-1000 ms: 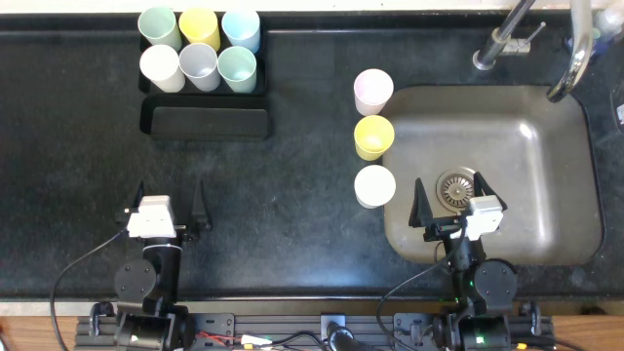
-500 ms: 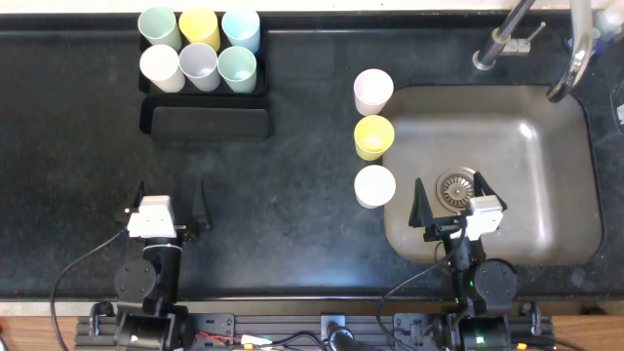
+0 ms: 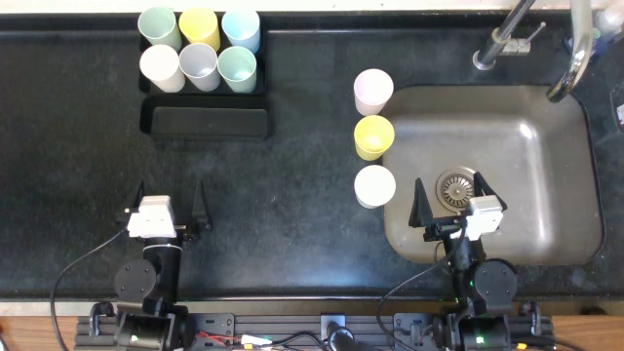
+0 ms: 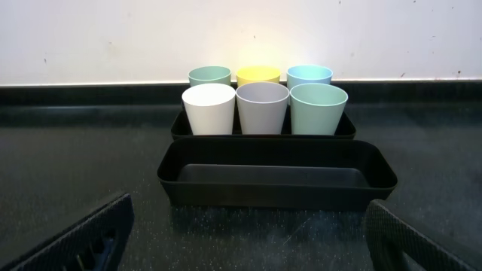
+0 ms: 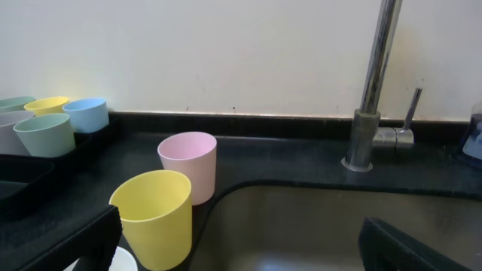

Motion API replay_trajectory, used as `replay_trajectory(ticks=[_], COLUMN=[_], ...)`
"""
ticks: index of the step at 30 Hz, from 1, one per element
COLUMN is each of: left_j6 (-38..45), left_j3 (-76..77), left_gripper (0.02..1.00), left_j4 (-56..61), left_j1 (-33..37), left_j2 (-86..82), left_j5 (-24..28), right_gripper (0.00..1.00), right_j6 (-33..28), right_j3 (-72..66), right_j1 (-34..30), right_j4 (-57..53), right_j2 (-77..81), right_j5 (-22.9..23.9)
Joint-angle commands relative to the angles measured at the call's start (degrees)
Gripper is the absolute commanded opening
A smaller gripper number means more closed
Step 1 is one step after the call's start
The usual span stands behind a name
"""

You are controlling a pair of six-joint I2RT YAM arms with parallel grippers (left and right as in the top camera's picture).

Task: Store Cups

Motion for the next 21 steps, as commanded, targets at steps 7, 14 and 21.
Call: replay_trajectory(ticks=[7, 14, 21], left_j6=[-0.2, -3.08, -4.07], left_j3=[-0.04, 9.7, 51.01], left_gripper=[1.0, 0.998, 0.998], left_j4=[-0.2, -3.17, -9.42], left_j1=[0.31, 0.68, 0.55], left_j2=[-0.59, 11.15, 58.27], left_j5=[0.5, 5.2, 26.05], right_gripper=[0.998, 0.996, 0.998], right_j6=[-0.2, -0.2, -0.2], right_j3=[-0.76, -0.76, -0.76], right_j1=[-0.26, -0.26, -0.26], right_j4=[0.31, 0.31, 0.31], right_j2=[-0.22, -0.22, -0.22], right_j5=[-0.24, -0.24, -0.24])
